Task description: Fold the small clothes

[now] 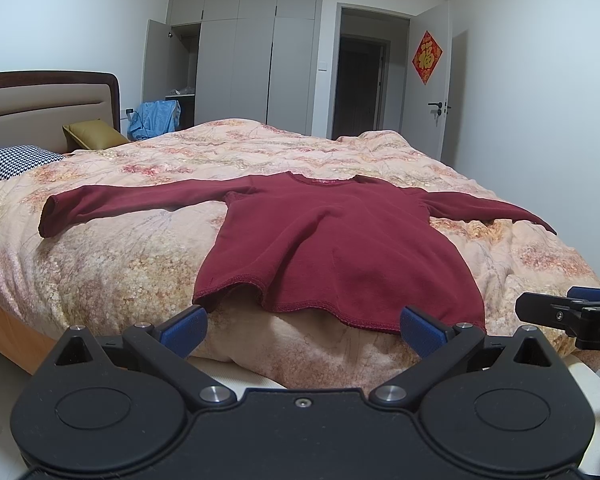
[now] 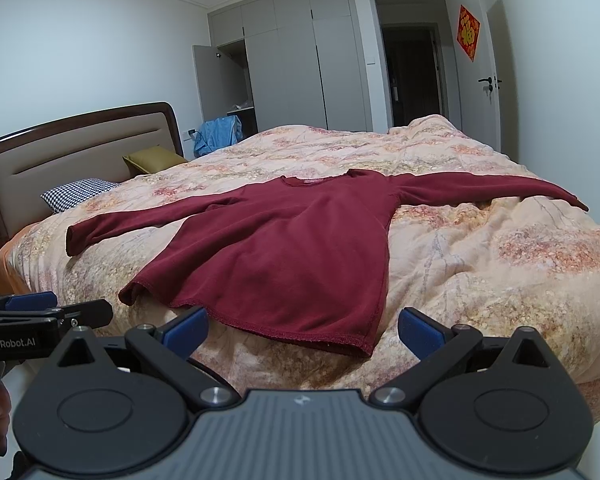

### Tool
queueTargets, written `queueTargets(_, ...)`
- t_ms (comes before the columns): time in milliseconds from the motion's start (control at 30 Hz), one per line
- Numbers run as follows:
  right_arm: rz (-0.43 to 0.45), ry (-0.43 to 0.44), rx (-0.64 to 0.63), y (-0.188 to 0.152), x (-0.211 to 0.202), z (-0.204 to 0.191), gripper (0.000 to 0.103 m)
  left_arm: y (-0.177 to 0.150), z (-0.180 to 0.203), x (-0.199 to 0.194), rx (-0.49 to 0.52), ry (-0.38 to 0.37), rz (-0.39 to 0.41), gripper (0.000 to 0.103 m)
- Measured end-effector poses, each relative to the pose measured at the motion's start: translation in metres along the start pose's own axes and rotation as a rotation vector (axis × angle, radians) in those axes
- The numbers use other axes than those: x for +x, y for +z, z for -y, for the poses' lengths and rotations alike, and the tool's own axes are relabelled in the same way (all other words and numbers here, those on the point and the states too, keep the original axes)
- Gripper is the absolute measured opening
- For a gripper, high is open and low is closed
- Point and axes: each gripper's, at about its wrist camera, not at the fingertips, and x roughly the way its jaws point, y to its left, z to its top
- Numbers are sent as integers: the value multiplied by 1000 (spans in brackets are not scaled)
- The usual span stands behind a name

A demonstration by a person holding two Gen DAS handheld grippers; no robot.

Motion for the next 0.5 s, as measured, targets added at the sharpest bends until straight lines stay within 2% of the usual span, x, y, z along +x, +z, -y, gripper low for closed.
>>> queueTargets(500,-2,0,3,0,0,1,103,0,0,0,1,0,-1,102)
